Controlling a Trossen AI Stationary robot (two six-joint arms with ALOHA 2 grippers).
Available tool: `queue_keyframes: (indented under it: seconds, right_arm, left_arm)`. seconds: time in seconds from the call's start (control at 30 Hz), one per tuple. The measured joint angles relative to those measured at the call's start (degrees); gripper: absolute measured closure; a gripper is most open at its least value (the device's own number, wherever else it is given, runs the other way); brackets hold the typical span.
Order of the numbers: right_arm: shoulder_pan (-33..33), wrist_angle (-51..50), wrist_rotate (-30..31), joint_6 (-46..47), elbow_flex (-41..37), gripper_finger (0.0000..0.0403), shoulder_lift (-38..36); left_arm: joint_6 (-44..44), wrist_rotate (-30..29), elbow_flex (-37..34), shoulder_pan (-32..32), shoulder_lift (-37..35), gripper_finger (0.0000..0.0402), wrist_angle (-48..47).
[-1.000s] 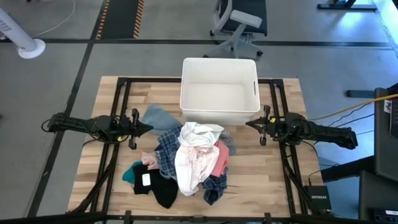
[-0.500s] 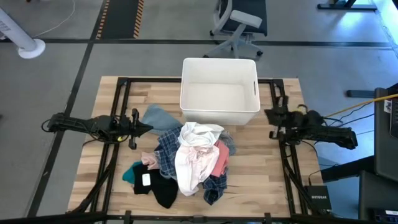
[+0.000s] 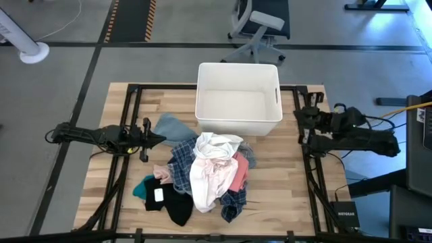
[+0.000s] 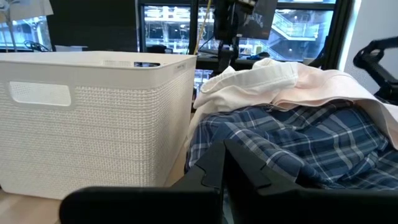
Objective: Sort clothes
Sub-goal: Put the white shorts into the white laundry bin
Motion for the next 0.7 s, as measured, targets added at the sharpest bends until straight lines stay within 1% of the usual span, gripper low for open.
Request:
queue_keyframes:
  seconds: [0.13, 0.3, 0.4, 0.47, 0.53, 0.7]
  right_arm:
    - [0.0, -10.5, 0.0, -3.3, 9.5, 0.0384, 9.6]
    - [0.0, -20.6, 0.1, -6.6, 20.6, 0.0384, 21.3]
    - [0.1, -26.8, 0.0, -9.2, 26.7, 0.0384, 27.7]
    - [1.3, -31.4, 0.5, -11.3, 30.8, 0.0384, 31.3]
    - [3.4, -36.8, 3.2, -14.5, 35.1, 0.0384, 34.7]
    - [11.1, -49.7, 14.9, -19.9, 45.3, 0.0384, 42.4]
  left_arm:
    - [0.0, 0.0, 0.0, 0.0, 0.0, 0.04, 0.0]
    - [0.0, 0.0, 0.0, 0.0, 0.0, 0.04, 0.0]
    - [0.0, 0.0, 0.0, 0.0, 0.0, 0.04, 0.0]
    - [0.0, 0.0, 0.0, 0.0, 0.0, 0.04, 0.0]
    - [0.0, 0.0, 0.0, 0.0, 0.0, 0.04, 0.0]
    - [0.0, 0.0, 0.0, 0.0, 0.0, 0.04, 0.0]
